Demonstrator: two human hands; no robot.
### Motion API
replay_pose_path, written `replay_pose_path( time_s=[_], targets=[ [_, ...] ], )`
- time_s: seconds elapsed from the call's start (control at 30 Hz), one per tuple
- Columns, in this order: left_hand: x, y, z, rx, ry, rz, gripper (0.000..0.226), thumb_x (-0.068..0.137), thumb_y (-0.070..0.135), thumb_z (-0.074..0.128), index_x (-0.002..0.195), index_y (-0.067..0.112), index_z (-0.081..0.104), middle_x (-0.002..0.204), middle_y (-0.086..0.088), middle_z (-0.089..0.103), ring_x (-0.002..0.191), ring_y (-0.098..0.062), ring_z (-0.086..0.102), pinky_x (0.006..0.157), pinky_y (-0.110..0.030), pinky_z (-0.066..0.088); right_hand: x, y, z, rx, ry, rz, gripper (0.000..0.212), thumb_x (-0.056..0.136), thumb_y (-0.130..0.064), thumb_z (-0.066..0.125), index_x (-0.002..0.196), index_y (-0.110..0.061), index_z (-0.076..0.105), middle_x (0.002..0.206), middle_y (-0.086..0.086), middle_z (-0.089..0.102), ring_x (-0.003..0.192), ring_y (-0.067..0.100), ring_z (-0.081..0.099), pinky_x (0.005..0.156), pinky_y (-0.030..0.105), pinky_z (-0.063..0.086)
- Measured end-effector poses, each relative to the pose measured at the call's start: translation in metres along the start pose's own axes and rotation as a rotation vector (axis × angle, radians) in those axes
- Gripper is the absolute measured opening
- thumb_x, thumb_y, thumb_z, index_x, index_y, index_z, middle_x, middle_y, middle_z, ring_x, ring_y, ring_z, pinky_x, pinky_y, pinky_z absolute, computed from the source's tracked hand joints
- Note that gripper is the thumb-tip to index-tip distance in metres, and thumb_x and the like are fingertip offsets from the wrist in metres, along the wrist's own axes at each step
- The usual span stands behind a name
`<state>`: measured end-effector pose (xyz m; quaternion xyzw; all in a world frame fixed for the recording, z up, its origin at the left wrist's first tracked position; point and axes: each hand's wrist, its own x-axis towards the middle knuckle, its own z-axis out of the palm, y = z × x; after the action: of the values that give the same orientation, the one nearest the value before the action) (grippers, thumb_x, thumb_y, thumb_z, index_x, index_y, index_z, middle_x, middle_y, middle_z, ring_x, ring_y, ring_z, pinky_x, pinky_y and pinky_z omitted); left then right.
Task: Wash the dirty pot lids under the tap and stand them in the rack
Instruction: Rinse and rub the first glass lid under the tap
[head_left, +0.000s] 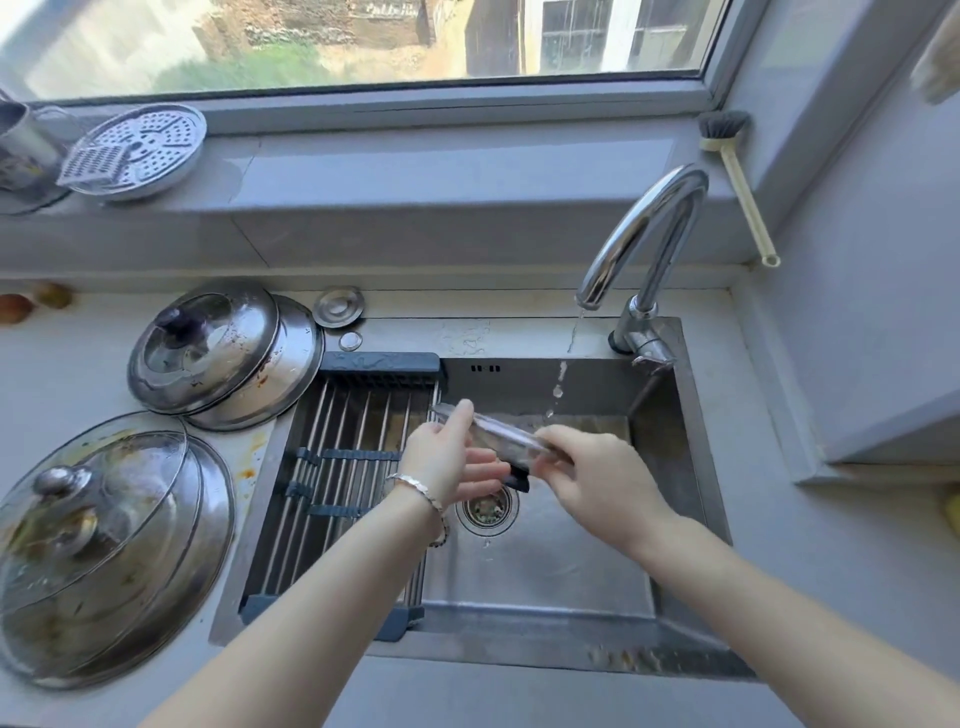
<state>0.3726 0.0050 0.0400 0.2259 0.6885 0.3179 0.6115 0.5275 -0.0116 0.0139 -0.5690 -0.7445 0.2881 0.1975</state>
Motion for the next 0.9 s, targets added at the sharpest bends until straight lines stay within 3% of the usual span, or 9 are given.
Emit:
replay_pose_path(
  time_s=[0.07,0.17,0.3,0.57,0.77,0.9],
  targets=[
    [-0.003,-0.002,-0.003,0.084,-0.032,0.052,0.027,0.097,0.029,0.040,0.105,0.003,0.045,0.083,-0.014,0.062,0.051,-0.014,0.064,0.051,-0.029,0.056,0.002,0.008,-0.008,0.299,0.032,0.181,0.007,0.082,-0.013,0.065,0.083,-0.020,0.064,0.076,0.002,0.071,0.070,0.019,0.067,0.068,0.036,0.052],
    [-0.006,-0.016,-0.012,0.190,-0.039,0.048,0.012,0.097,0.019,0.041,0.092,0.009,0.047,0.079,-0.008,0.060,0.058,-0.016,0.063,0.051,-0.026,0.053,-0.005,0.019,-0.012,0.772,0.095,0.482,0.008,0.085,-0.002,0.062,0.087,-0.010,0.060,0.079,0.014,0.070,0.060,0.016,0.069,0.061,0.029,0.055],
    [-0.007,-0.041,-0.032,0.153,-0.018,-0.073,0.007,0.095,0.009,0.044,0.092,0.006,0.050,0.077,-0.008,0.059,0.065,-0.019,0.060,0.062,-0.032,0.051,-0.021,0.027,-0.007,1.071,0.195,0.765,0.005,0.090,-0.007,0.057,0.088,-0.011,0.056,0.084,0.013,0.068,0.058,0.015,0.069,0.056,0.022,0.056],
    [-0.005,-0.073,-0.055,0.134,0.030,-0.137,0.013,0.094,0.007,0.046,0.083,0.006,0.052,0.074,-0.010,0.059,0.067,-0.021,0.059,0.065,-0.033,0.050,-0.032,0.018,-0.018,1.190,0.278,0.780,0.009,0.090,-0.005,0.057,0.084,-0.012,0.056,0.084,0.014,0.071,0.063,0.022,0.071,0.054,0.025,0.058],
    [0.005,-0.081,-0.066,0.136,0.038,-0.143,0.012,0.093,0.006,0.047,0.084,0.006,0.054,0.077,-0.010,0.060,0.069,-0.021,0.060,0.064,-0.032,0.050,-0.025,0.003,-0.005,1.134,0.269,0.843,0.008,0.089,0.000,0.056,0.084,-0.006,0.054,0.083,0.019,0.067,0.054,0.020,0.069,0.050,0.025,0.057],
    [0.013,-0.079,-0.088,0.119,0.027,-0.180,0.011,0.093,0.006,0.047,0.084,0.005,0.054,0.076,-0.011,0.060,0.069,-0.023,0.060,0.063,-0.033,0.050,-0.013,-0.014,0.008,1.144,0.277,0.835,0.006,0.090,-0.002,0.056,0.085,-0.007,0.055,0.083,0.017,0.068,0.054,0.019,0.069,0.055,0.028,0.057]
  ],
)
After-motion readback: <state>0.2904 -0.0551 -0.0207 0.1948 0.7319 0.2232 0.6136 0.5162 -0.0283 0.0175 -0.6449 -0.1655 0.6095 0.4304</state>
